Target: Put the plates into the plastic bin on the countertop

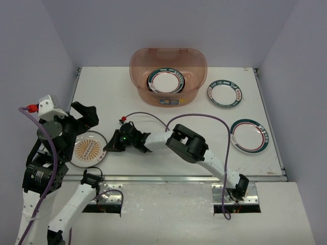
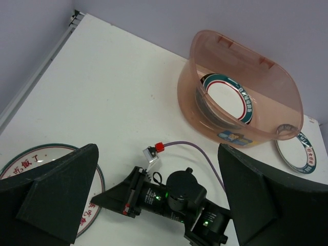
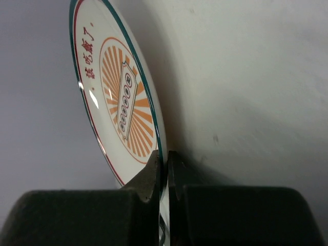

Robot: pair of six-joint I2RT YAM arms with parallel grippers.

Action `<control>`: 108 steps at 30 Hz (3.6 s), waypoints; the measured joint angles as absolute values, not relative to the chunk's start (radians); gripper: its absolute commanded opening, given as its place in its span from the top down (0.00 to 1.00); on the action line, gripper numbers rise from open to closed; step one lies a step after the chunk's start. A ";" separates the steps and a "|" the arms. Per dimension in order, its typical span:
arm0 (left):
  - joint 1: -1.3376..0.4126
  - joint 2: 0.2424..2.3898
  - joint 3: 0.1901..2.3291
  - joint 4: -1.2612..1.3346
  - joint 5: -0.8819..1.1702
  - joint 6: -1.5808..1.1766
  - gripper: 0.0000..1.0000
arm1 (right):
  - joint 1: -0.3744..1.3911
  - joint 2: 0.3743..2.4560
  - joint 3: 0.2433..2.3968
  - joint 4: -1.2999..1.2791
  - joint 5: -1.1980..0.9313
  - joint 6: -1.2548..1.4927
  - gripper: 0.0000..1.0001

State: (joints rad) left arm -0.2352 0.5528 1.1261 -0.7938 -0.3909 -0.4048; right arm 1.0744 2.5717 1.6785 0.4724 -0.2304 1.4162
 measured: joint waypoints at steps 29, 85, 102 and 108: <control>-0.235 0.432 0.783 -0.628 -0.371 -0.397 0.00 | 0.250 2.212 2.171 -0.318 -0.196 0.920 1.00; -0.237 0.419 0.765 -0.571 -0.265 -0.374 0.00 | 0.138 1.584 0.986 -0.032 0.196 -0.462 0.01; -0.255 0.372 0.763 -0.565 -0.267 -0.372 0.00 | 0.019 1.857 0.981 0.063 -0.090 -0.816 0.03; -0.265 0.356 0.762 -0.565 -0.271 -0.372 0.00 | 0.014 1.939 1.065 0.108 -0.097 -0.823 0.28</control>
State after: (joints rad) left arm -0.2646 0.3555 0.7620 -0.5648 -0.2707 -0.3717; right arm 0.0143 1.9390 1.0649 0.1080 -0.0967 -0.8226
